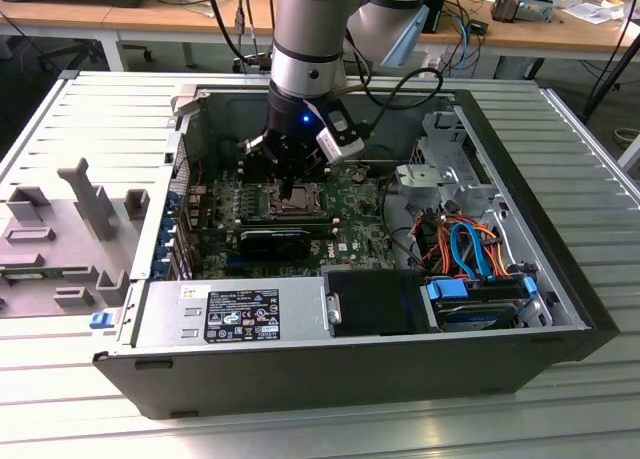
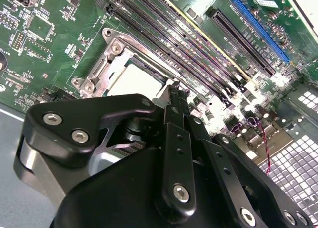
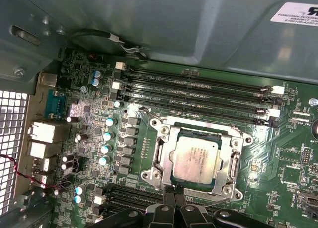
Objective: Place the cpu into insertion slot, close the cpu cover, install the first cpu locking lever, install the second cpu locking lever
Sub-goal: 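Install the first cpu locking lever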
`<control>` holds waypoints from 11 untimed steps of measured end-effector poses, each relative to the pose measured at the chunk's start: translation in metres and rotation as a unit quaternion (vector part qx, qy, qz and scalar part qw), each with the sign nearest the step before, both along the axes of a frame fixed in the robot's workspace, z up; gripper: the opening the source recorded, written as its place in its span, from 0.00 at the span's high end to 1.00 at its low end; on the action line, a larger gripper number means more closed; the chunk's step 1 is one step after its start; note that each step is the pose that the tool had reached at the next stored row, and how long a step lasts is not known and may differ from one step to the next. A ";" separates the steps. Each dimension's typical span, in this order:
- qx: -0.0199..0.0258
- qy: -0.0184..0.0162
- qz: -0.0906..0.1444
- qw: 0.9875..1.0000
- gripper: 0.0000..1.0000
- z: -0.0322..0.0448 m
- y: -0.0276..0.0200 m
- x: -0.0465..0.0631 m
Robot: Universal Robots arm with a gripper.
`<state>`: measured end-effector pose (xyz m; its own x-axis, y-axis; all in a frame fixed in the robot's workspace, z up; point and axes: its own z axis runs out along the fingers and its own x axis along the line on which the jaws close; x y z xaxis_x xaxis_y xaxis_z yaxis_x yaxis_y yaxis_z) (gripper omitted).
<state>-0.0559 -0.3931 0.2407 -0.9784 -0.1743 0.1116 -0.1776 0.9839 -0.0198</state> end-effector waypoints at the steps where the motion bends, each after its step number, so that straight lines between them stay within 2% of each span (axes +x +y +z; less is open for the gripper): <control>1: 0.000 0.000 0.000 1.000 0.89 0.0000 0.0000 0.000; 11: 0.000 0.000 0.004 1.000 0.89 0.0000 0.0000 0.000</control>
<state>-0.0559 -0.3931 0.2407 -0.9768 -0.1826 0.1116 -0.1859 0.9824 -0.0199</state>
